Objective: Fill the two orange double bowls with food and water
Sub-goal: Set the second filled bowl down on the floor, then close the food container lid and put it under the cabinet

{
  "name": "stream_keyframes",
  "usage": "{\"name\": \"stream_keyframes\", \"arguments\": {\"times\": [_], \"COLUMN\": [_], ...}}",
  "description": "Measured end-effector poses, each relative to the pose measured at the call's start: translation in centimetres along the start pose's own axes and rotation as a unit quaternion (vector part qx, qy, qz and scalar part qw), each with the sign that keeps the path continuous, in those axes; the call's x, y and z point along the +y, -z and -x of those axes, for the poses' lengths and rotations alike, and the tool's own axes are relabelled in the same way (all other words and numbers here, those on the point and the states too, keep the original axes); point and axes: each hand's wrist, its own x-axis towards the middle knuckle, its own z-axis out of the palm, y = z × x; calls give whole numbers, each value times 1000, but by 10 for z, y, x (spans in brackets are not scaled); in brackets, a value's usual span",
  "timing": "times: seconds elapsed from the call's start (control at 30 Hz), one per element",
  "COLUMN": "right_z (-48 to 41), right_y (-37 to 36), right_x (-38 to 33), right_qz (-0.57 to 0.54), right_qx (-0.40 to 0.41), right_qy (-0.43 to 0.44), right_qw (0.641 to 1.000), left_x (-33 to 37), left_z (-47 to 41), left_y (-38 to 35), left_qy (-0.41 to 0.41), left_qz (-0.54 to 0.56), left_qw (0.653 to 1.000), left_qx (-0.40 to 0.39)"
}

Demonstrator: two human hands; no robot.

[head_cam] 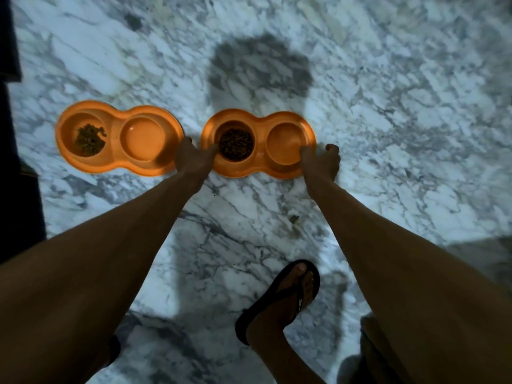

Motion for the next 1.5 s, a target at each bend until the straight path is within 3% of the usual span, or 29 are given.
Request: {"name": "stream_keyframes", "arguments": {"times": [0.13, 0.3, 0.53, 0.67, 1.1, 1.5], "right_z": [57, 178, 380, 498, 839, 999], "right_y": [36, 94, 180, 194, 84, -74], "right_x": [-51, -150, -299, -349, -407, -479], "right_qz": [-14, -47, -68, -39, 45, 76], "right_qx": [-2, -41, -120, -143, -242, -289], "right_qy": [3, 30, 129, 216, 384, 449], "right_qw": [1000, 998, 982, 965, 890, 842], "left_x": [41, 121, 232, 258, 186, 123], "left_z": [62, 168, 317, 378, 465, 432], "left_y": [56, 157, 343, 445, 793, 998], "left_qy": [-4, 18, -18, -78, -115, -90], "left_qz": [-45, -5, 86, 47, 129, 172], "left_qw": [999, 998, 992, 989, 961, 931], "left_qx": [27, 55, 94, 114, 217, 310]}}
